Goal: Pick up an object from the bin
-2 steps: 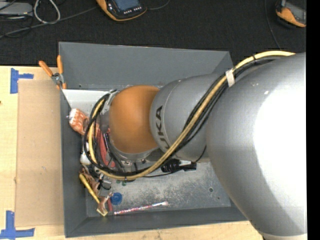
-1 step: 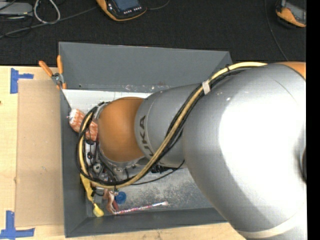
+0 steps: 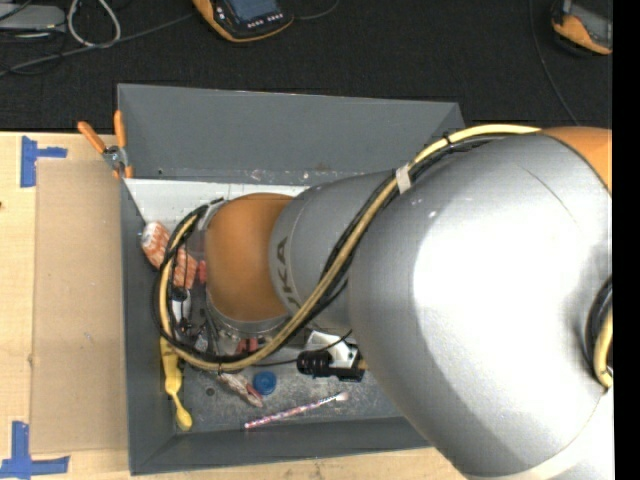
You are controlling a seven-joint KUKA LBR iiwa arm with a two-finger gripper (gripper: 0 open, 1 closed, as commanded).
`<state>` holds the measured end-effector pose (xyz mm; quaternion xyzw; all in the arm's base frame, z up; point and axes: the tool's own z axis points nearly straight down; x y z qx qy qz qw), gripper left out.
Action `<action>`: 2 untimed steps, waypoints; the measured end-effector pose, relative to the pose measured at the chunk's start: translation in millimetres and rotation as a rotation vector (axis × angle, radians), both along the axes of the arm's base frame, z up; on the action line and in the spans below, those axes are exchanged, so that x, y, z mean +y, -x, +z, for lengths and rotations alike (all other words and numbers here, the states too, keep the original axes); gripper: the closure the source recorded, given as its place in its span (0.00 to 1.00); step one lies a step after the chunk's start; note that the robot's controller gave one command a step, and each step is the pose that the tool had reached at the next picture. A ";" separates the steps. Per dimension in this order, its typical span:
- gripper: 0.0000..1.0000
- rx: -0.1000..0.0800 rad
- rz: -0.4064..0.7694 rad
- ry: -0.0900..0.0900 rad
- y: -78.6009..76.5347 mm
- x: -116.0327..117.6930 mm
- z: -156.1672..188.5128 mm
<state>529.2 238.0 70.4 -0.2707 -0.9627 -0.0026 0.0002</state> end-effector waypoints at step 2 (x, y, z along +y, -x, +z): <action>1.00 0.003 -0.002 0.001 0.8 -0.7 6.0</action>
Offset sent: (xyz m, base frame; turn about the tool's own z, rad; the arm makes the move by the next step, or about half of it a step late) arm 0.0000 0.0000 0.0125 0.0005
